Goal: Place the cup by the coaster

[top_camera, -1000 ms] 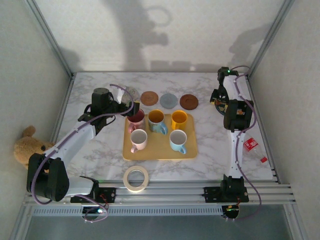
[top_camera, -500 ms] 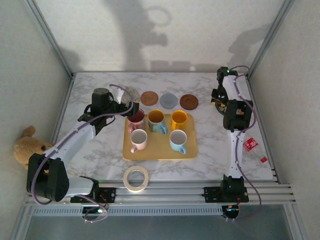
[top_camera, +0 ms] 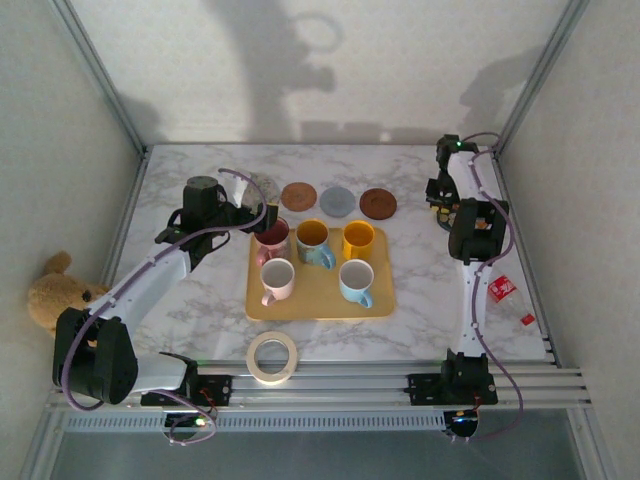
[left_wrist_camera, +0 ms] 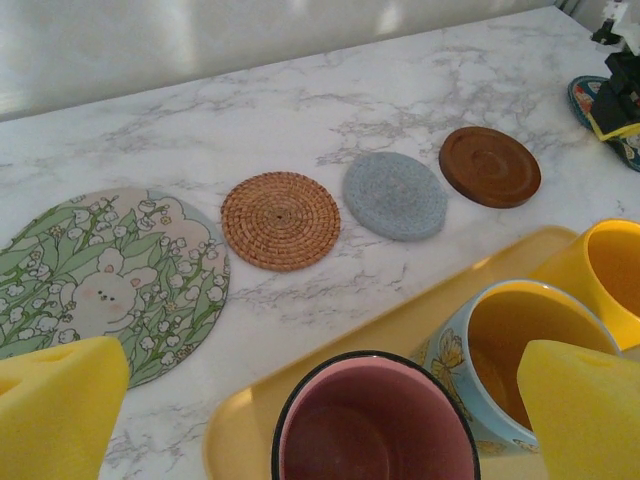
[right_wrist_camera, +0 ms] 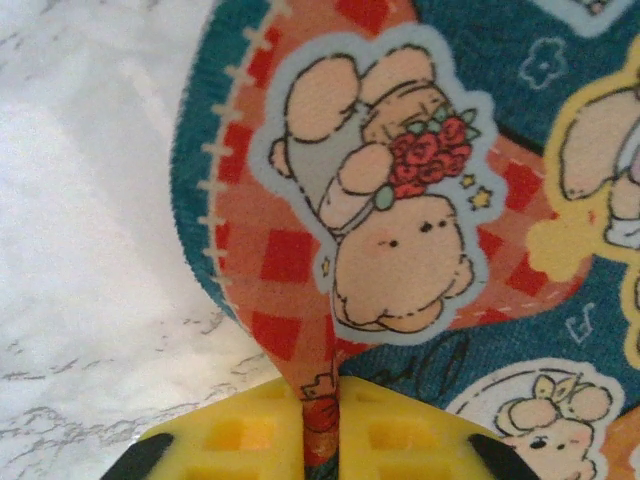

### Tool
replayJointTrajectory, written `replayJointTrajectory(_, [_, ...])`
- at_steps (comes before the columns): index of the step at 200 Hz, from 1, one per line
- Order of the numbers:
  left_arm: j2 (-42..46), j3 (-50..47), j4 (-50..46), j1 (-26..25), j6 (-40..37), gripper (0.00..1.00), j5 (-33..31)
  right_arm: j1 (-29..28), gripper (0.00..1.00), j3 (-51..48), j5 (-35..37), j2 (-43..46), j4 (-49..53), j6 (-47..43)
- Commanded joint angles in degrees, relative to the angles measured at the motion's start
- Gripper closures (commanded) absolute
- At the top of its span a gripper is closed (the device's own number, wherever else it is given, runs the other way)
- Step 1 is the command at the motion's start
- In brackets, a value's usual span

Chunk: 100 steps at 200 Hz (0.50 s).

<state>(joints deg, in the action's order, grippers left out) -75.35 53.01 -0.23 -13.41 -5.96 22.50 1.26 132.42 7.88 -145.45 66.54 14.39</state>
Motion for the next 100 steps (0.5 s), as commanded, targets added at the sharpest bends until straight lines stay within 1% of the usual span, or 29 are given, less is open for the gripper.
replayJointTrajectory(1, [1.2, 0.3, -0.4, -0.2, 0.2, 0.00, -0.8, 0.4, 0.91, -1.6, -1.7, 2.0, -0.4, -0.2])
replayJointTrajectory(43, [0.7, 0.8, -0.2, -0.3, 0.3, 0.00, -0.6, -0.7, 0.94, 0.7, -4.6, 2.2, 0.5, -1.0])
replayJointTrajectory(100, [1.0, 0.7, -0.6, -0.3, 0.0, 0.00, -0.6, -3.0, 0.94, 1.7, -6.4, 2.0, 1.0, -1.1])
